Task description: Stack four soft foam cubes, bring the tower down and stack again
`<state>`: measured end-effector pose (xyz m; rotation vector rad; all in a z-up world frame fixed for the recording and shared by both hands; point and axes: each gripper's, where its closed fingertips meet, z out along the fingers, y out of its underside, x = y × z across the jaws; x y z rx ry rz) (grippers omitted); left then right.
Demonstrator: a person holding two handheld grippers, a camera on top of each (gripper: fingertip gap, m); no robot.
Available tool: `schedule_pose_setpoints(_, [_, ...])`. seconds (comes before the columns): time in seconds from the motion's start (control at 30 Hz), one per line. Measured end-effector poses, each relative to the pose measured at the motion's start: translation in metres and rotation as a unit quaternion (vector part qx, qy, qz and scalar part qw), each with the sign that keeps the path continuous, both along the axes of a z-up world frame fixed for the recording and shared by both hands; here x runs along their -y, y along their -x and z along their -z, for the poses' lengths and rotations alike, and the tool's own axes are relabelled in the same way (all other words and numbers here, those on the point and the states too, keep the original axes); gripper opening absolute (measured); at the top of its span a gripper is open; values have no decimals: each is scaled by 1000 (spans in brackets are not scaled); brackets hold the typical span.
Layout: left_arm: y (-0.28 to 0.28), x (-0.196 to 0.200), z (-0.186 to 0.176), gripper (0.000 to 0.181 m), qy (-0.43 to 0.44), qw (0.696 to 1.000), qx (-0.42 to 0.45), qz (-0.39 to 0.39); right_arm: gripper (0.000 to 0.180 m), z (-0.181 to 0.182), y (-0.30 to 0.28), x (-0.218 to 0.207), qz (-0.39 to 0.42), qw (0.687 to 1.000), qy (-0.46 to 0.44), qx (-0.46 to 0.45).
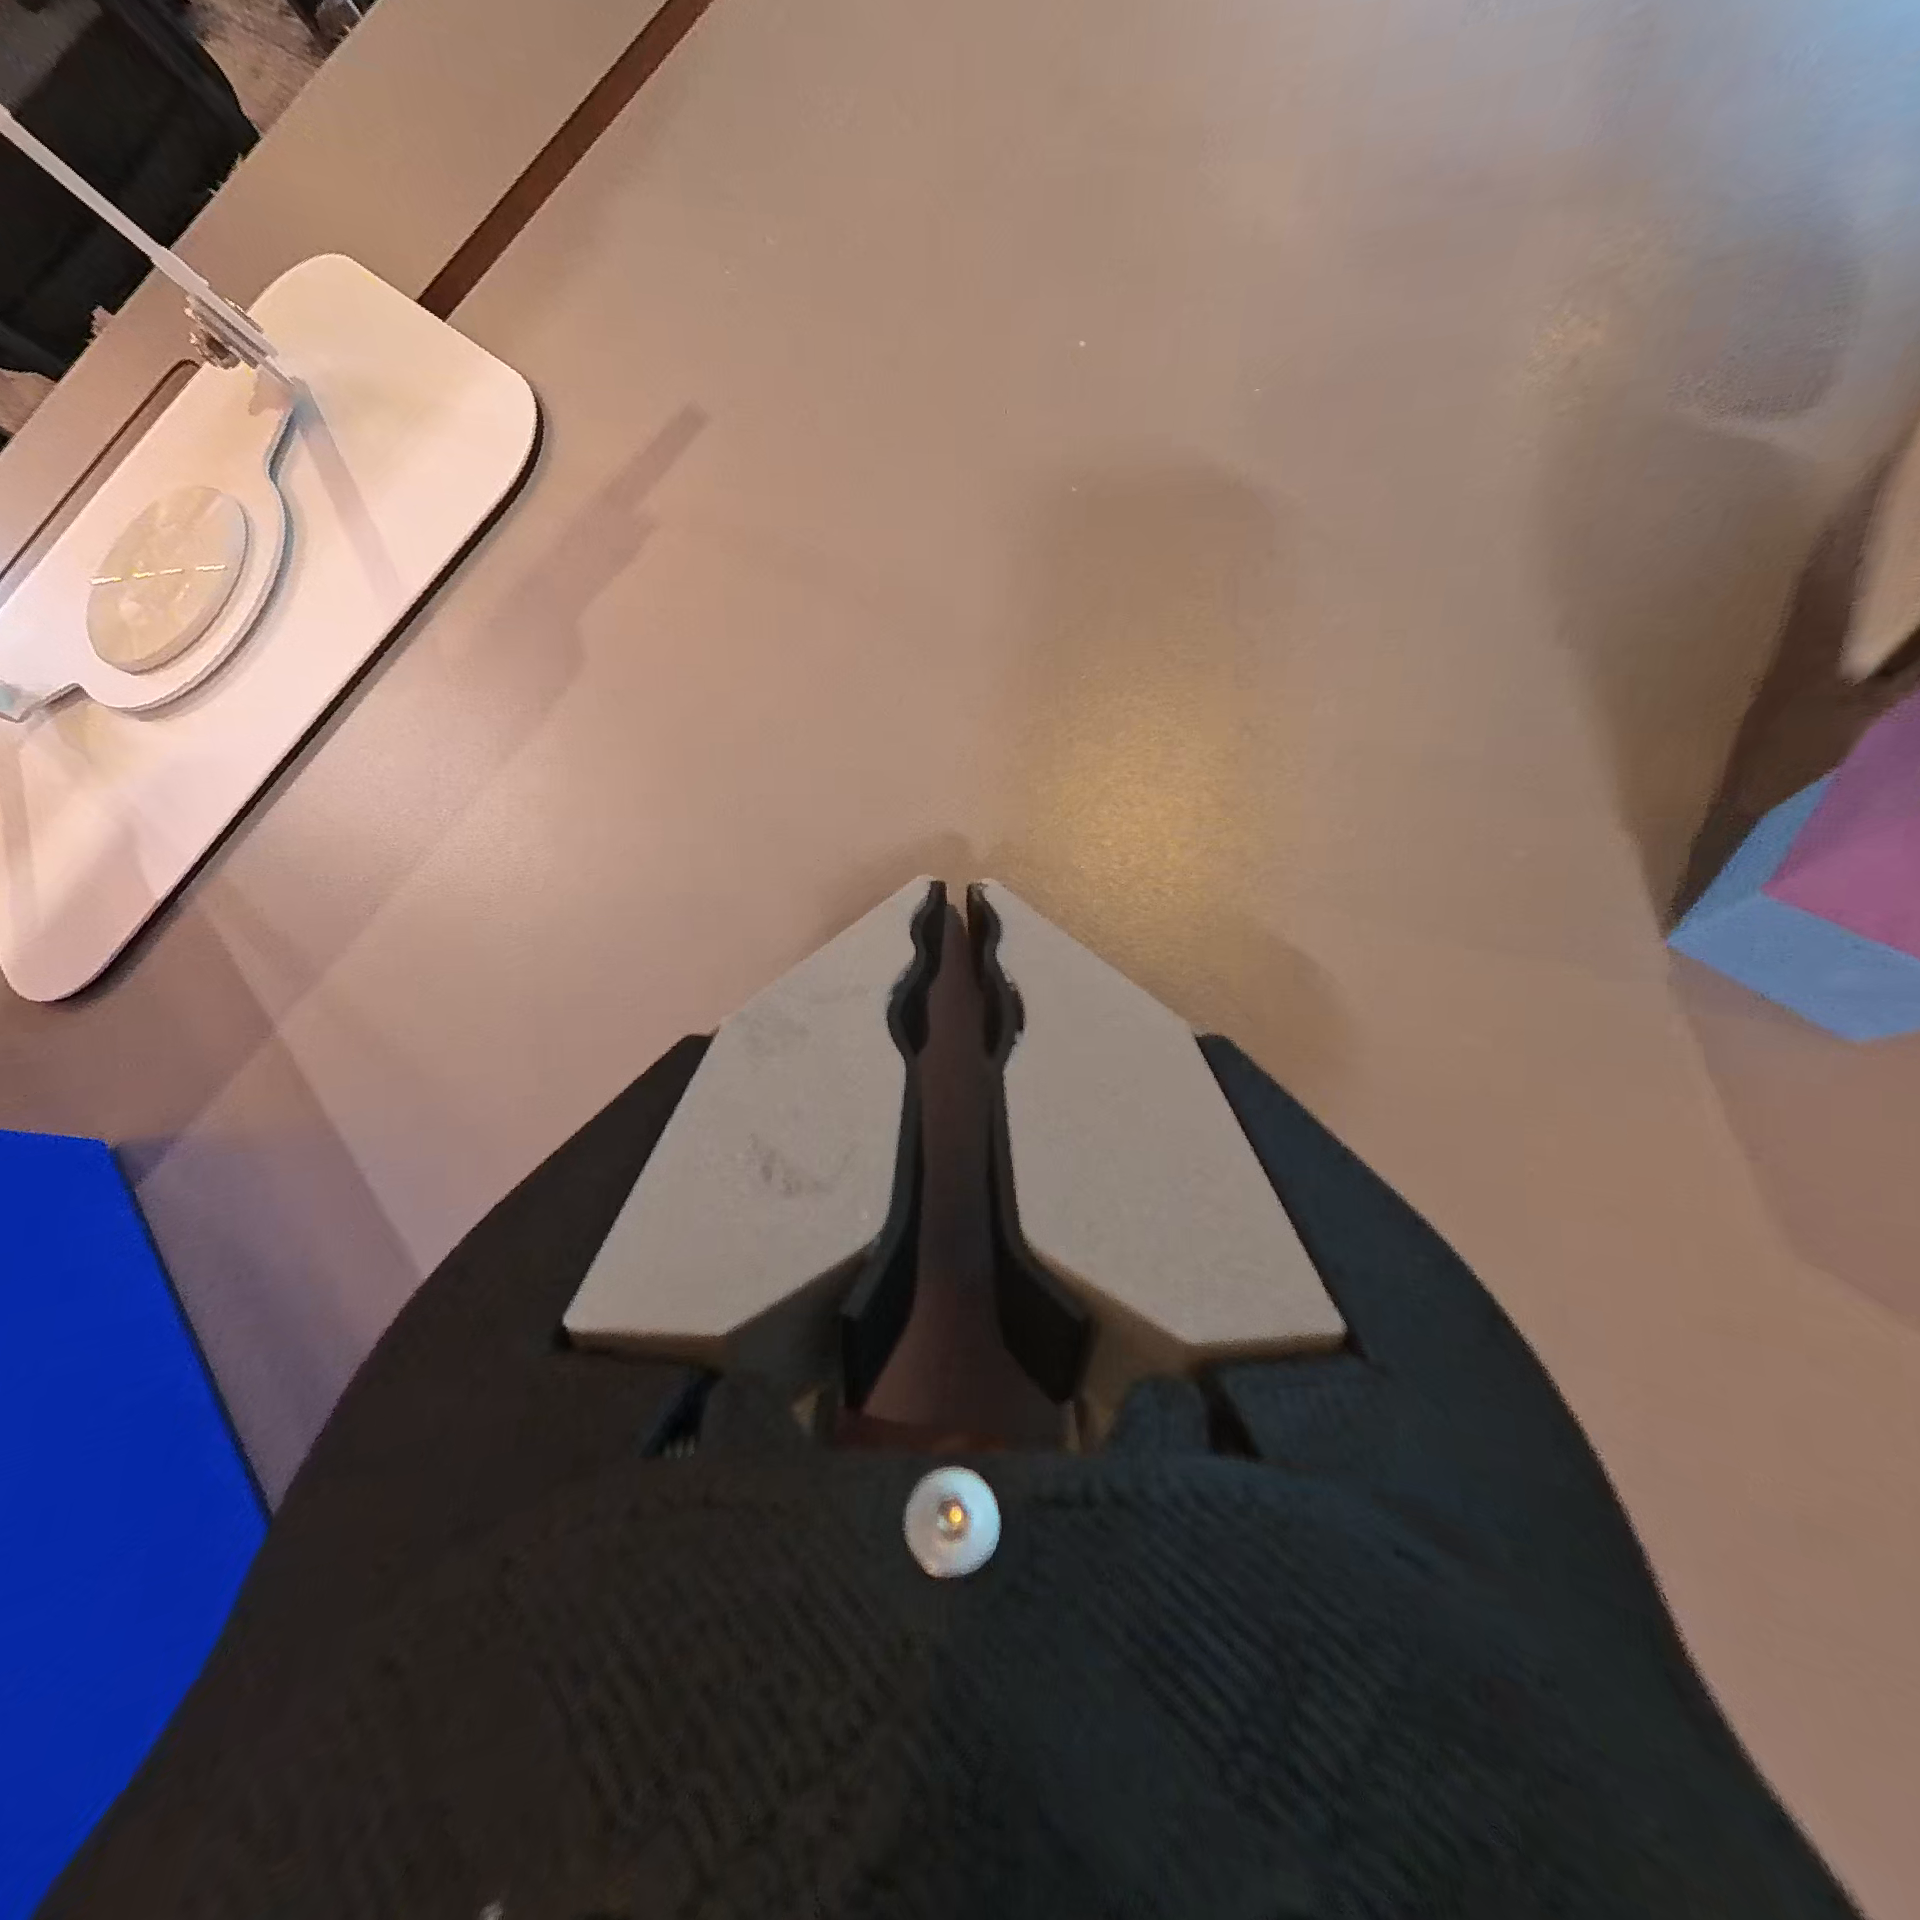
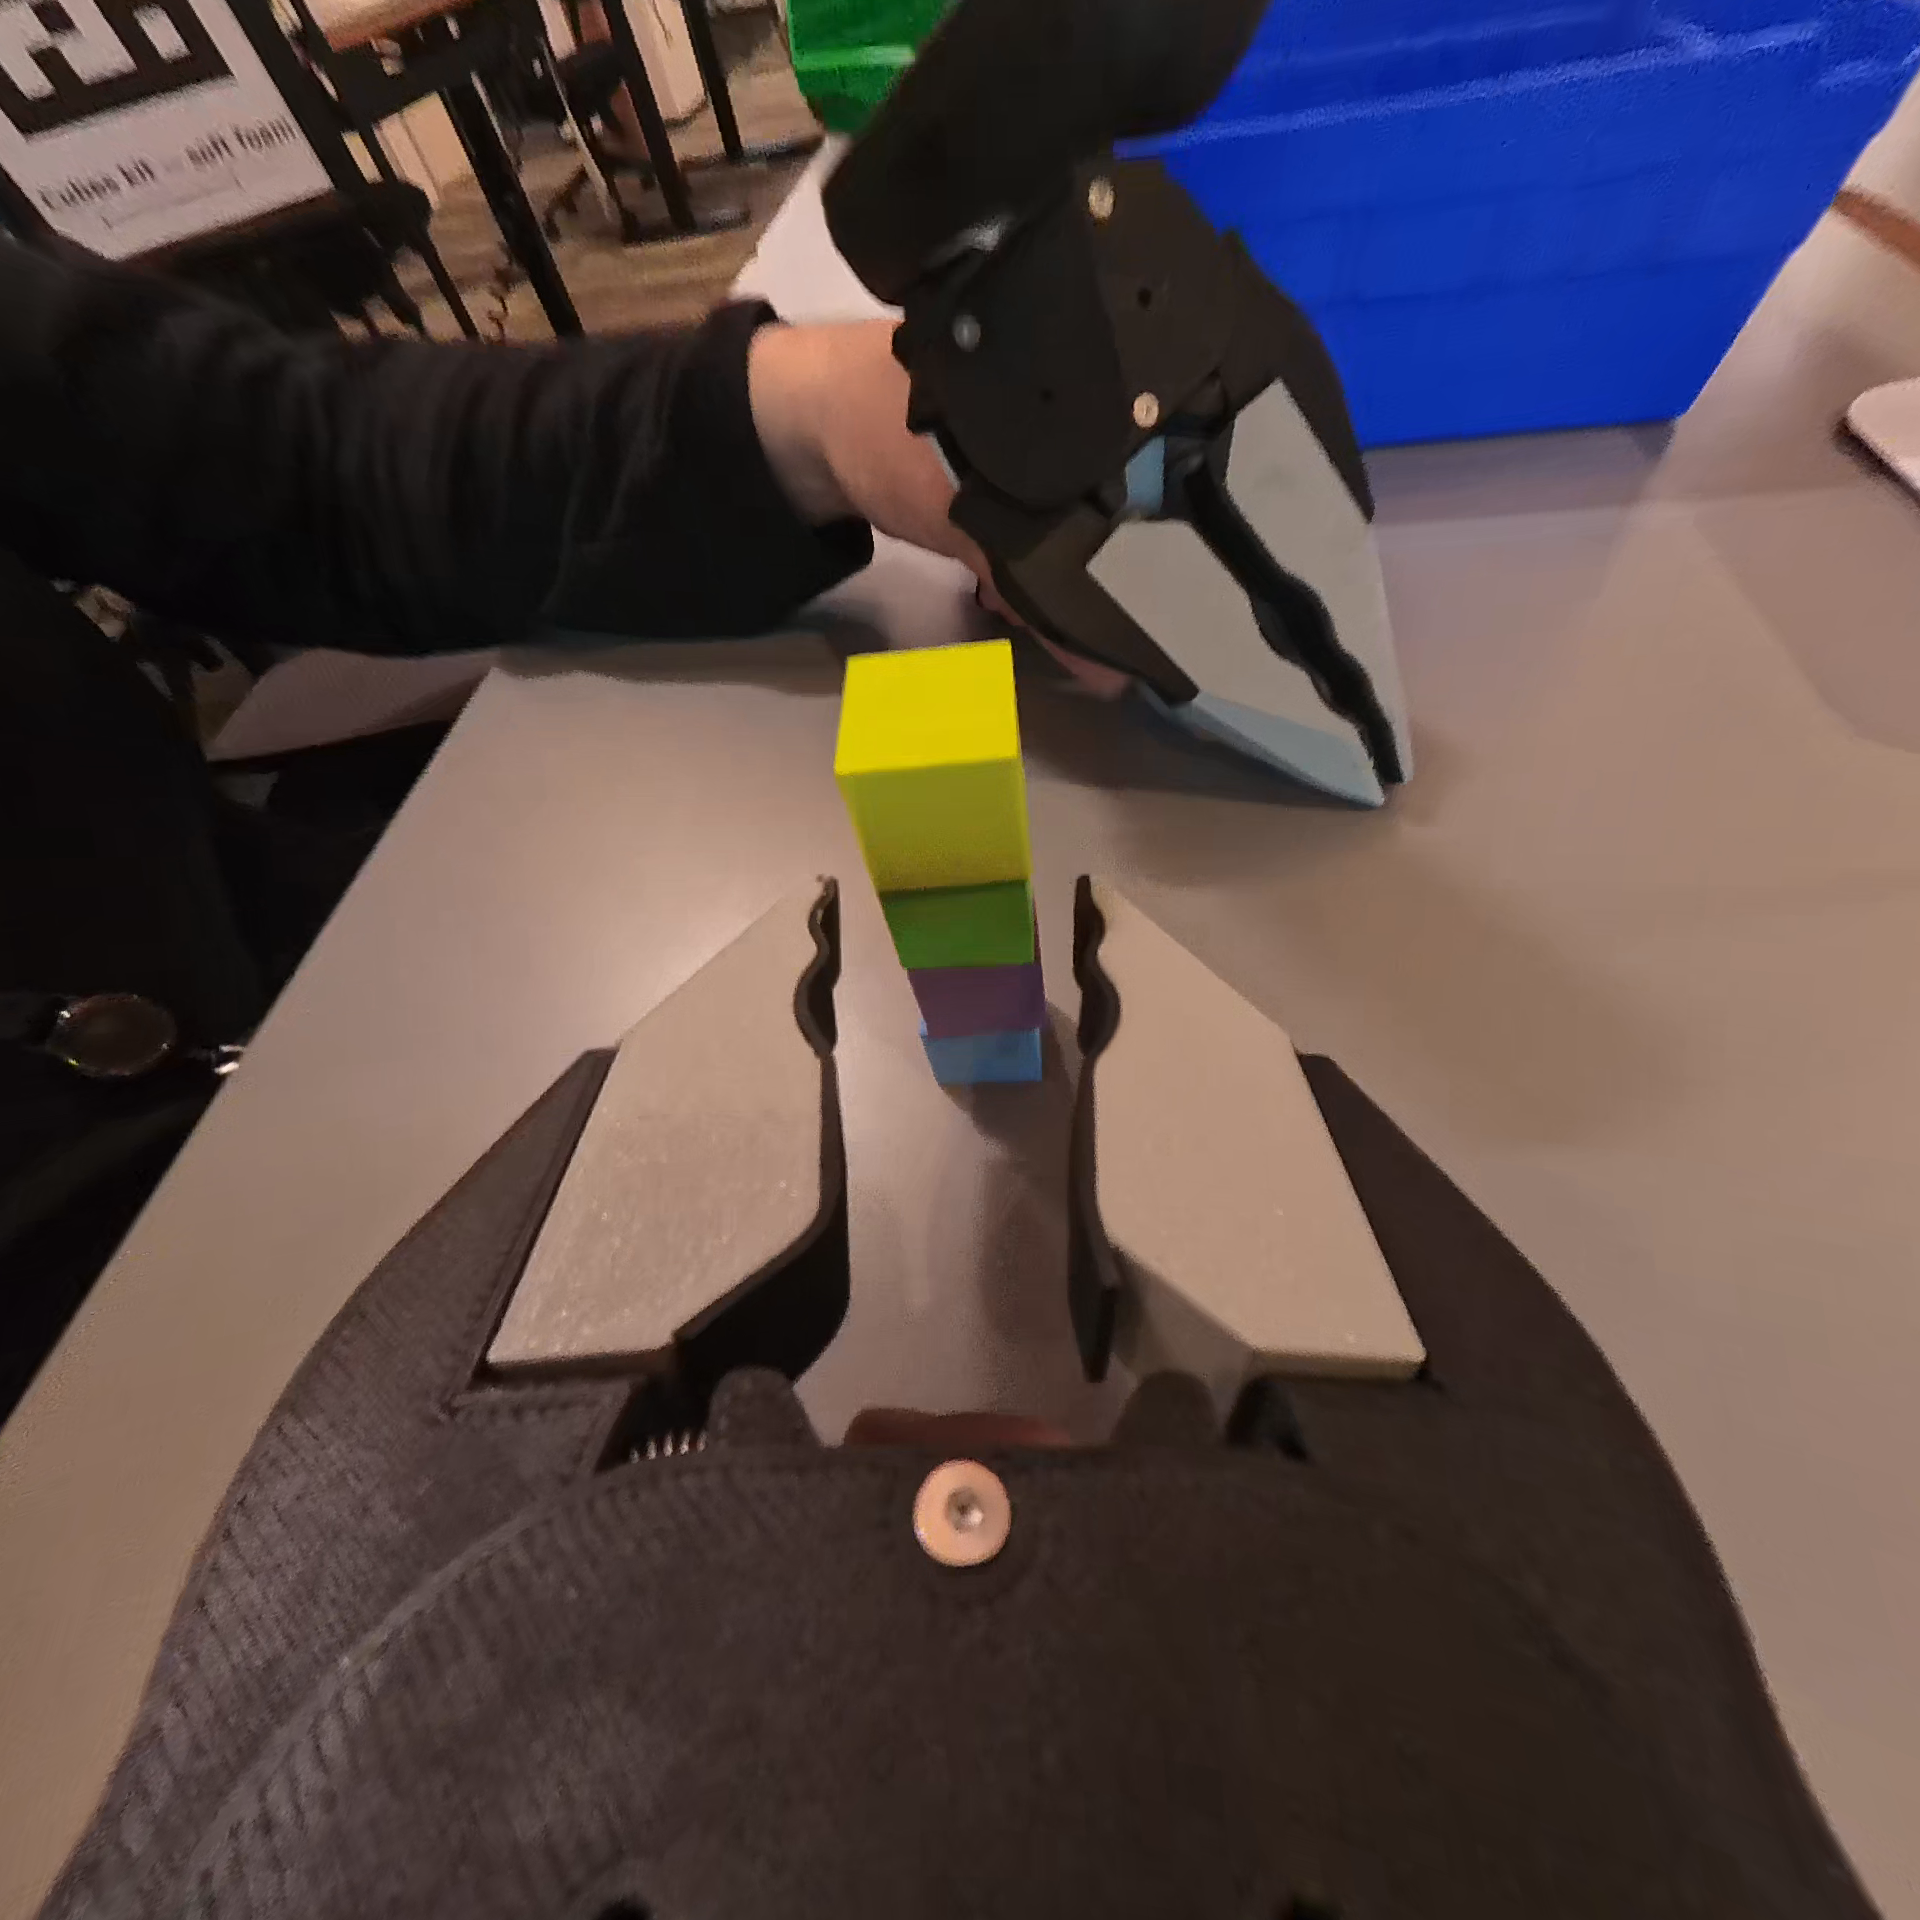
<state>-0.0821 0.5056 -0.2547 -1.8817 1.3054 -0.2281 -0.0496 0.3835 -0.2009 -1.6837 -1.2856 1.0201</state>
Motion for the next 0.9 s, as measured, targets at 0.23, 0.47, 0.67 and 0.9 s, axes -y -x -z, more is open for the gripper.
schedule_pose_setpoints(0.23, [0,0,0,2,-2,1000,-2,1,49,18,1,2,-4,999,8,49])
schedule_pose_setpoints(0.47, [0,1,0,1,-8,1000,-5,2,46,26,-19,-2,6,997,29,72])
schedule_pose_setpoints(0.67, [0,1,0,0,-9,1000,-6,2,4,14,-36,-1,0,999,37,38])
schedule_pose_setpoints(0.9, [-1,1,0,0,-13,1000,-9,4,0,-17,-22,40,-105,993,50,-27])
